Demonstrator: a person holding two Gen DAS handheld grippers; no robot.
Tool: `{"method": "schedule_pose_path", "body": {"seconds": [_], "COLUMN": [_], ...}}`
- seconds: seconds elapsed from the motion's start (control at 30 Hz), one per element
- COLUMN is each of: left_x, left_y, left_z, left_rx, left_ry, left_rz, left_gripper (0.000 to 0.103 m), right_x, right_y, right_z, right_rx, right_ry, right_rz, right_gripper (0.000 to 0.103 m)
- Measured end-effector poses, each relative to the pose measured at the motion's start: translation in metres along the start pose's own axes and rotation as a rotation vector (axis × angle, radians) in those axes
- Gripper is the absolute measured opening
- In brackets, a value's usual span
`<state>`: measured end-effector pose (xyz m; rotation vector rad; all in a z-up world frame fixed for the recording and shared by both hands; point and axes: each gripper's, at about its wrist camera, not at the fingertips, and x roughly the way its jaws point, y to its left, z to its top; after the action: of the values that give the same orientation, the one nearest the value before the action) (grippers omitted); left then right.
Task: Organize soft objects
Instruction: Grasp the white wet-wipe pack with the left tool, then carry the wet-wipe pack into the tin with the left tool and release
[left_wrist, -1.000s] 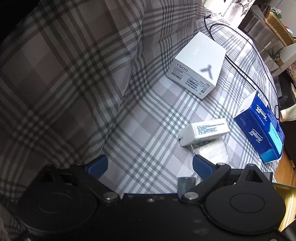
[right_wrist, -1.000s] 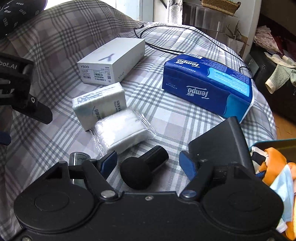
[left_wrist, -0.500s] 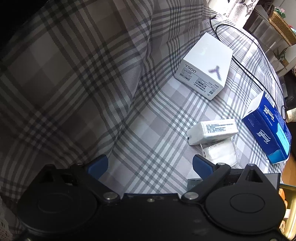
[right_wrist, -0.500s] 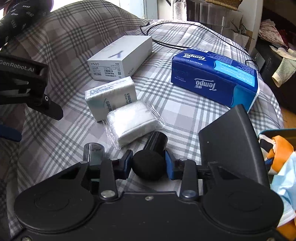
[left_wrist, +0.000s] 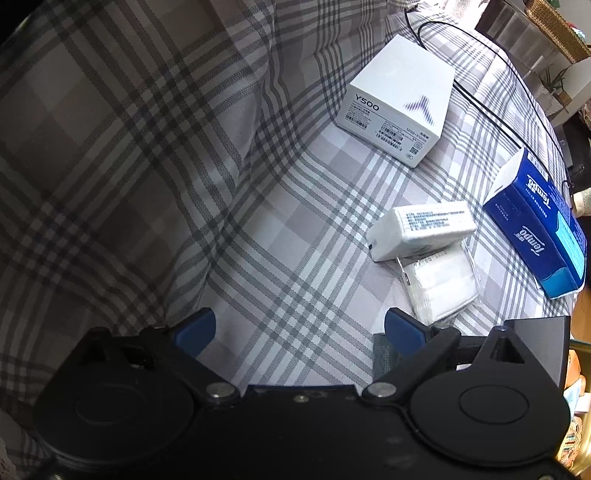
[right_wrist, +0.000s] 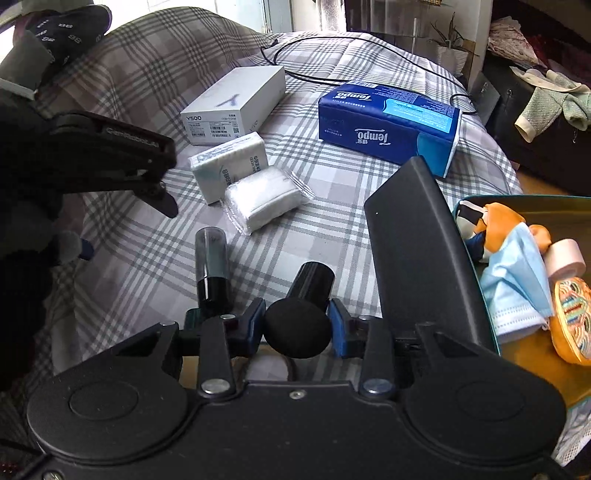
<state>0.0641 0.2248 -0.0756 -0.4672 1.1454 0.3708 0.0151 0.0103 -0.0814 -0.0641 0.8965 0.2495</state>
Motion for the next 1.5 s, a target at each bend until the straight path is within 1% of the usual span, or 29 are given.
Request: {"method": "schedule_pose_path", "body": {"seconds": [0.07, 0.17, 0.23, 0.37, 0.47, 0.53, 0.63, 0.7, 0.8, 0.87, 0.97, 1.1, 1.2, 1.23, 1.3, 1.37, 1.43, 1.5], "left_x": [0.004, 0.009, 0.009, 0.002, -0.004, -0.005, -0.003, 0.001, 0.007, 0.012, 0.024, 0.039, 0.049, 0.052, 0.055, 0.058, 0.057, 0.054], "left_y": [-0.005, -0.01, -0.012, -0.022, -0.035, -0.046, -0.06, -0.069, -0.079, -0.088, -0.101, -0.109, -0.113, -0.113, -0.112, -0.109, -0.106, -0.104], "left_z": [-0.004, -0.009, -0.011, -0.005, 0.006, 0.015, 0.026, 0.034, 0.045, 0.051, 0.056, 0.065, 0.07, 0.07, 0.07, 0.069, 0.068, 0.066], "left_rx": [0.024, 0.047, 0.057, 0.079, 0.104, 0.124, 0.11, 0.081, 0.025, 0.01, 0.023, 0.03, 0.042, 0.045, 0.05, 0.052, 0.056, 0.068], "left_ry": [0.009, 0.025, 0.022, -0.029, -0.089, -0.106, -0.108, -0.106, -0.114, -0.118, -0.11, -0.09, -0.057, -0.047, -0.031, -0.011, -0.006, -0.015], "left_rz": [0.006, -0.004, -0.006, -0.011, -0.002, 0.009, -0.011, -0.022, -0.005, 0.019, 0.061, 0.084, 0.087, 0.084, 0.072, 0.048, 0.025, 0.025], "left_gripper": [0.098, 0.098, 0.098, 0.098, 0.099, 0.1, 0.101, 0.102, 0.102, 0.102, 0.102, 0.102, 0.102, 0.101, 0.093, 0.078, 0.076, 0.075], "right_x": [-0.007, -0.014, -0.016, -0.014, -0.012, -0.012, -0.011, -0.012, -0.013, -0.013, -0.012, -0.01, -0.009, -0.01, -0.011, -0.013, -0.014, -0.015], "right_y": [0.005, 0.009, 0.008, 0.001, -0.005, -0.007, -0.007, -0.007, -0.007, -0.008, -0.012, -0.015, -0.018, -0.019, -0.019, -0.02, -0.02, -0.021], "right_z": [-0.005, -0.01, -0.013, -0.012, -0.012, -0.013, -0.014, -0.015, -0.015, -0.015, -0.015, -0.015, -0.015, -0.016, -0.016, -0.015, -0.015, -0.015], "right_rx": [-0.007, -0.02, -0.017, 0.029, 0.079, 0.102, 0.113, 0.11, 0.112, 0.121, 0.143, 0.166, 0.181, 0.186, 0.19, 0.189, 0.188, 0.188], "right_ry": [-0.003, -0.006, -0.007, 0.007, 0.021, 0.024, 0.021, 0.015, 0.008, 0.007, 0.011, 0.019, 0.021, 0.02, 0.017, 0.012, 0.009, 0.006], "right_rz": [0.007, 0.01, 0.005, -0.003, 0.003, 0.008, 0.012, 0.009, 0.012, 0.016, 0.027, 0.032, 0.032, 0.032, 0.032, 0.029, 0.026, 0.023], "right_gripper": [0.038, 0.038, 0.038, 0.038, 0.038, 0.038, 0.038, 0.038, 0.038, 0.038, 0.038, 0.038, 0.038, 0.038, 0.038, 0.038, 0.038, 0.038]}}
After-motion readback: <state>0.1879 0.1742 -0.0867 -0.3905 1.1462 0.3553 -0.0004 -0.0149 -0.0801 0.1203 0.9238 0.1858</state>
